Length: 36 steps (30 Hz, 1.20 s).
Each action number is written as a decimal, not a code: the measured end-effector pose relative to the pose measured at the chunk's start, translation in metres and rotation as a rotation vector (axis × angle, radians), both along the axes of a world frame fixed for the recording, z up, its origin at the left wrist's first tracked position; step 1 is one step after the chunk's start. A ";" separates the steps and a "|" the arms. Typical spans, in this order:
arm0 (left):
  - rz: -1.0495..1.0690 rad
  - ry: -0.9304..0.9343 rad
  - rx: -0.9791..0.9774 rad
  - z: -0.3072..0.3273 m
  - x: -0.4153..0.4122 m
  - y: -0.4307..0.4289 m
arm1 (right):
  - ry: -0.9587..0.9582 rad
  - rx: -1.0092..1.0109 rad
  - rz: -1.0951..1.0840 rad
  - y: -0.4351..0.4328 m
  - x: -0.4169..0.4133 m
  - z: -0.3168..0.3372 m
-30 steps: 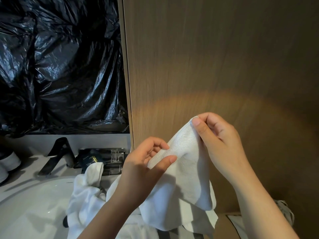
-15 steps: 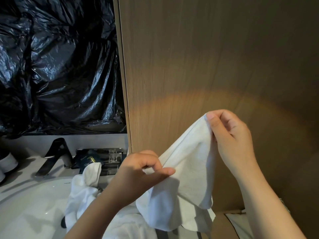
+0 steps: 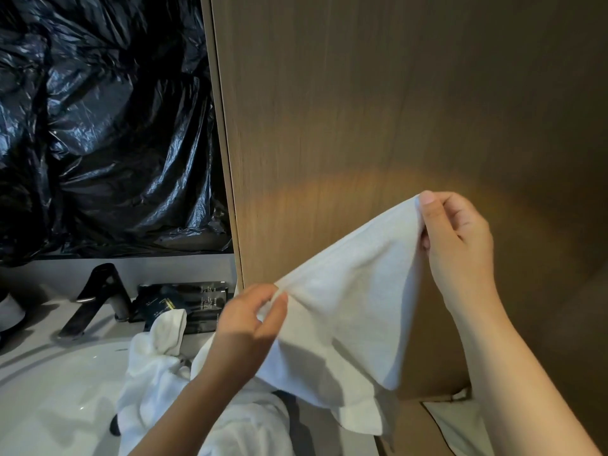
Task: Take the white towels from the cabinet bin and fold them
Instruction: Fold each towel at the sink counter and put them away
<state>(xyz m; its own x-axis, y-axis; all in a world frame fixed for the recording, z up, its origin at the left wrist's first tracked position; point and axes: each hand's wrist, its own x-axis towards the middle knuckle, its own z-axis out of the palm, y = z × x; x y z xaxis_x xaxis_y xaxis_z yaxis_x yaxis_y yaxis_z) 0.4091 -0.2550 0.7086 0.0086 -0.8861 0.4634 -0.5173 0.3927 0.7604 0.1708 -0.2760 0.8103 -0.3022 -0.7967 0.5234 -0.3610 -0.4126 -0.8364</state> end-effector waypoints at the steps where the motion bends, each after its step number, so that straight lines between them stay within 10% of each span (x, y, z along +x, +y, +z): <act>1: 0.025 0.017 -0.025 0.008 0.002 -0.002 | -0.011 0.004 -0.007 0.000 -0.001 0.000; 8: -0.044 0.203 -0.201 0.084 0.007 0.006 | -0.180 0.004 -0.051 -0.002 -0.008 0.009; 36: 0.032 -0.531 0.185 -0.002 0.055 -0.046 | -0.150 0.059 -0.127 -0.030 0.000 -0.010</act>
<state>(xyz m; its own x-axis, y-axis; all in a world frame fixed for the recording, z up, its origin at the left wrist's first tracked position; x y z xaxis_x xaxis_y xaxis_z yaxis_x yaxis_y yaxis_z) 0.4639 -0.3013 0.7062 -0.1550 -0.9561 0.2487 -0.8574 0.2553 0.4469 0.1710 -0.3064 0.8001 -0.4731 -0.7753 0.4184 -0.2762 -0.3204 -0.9061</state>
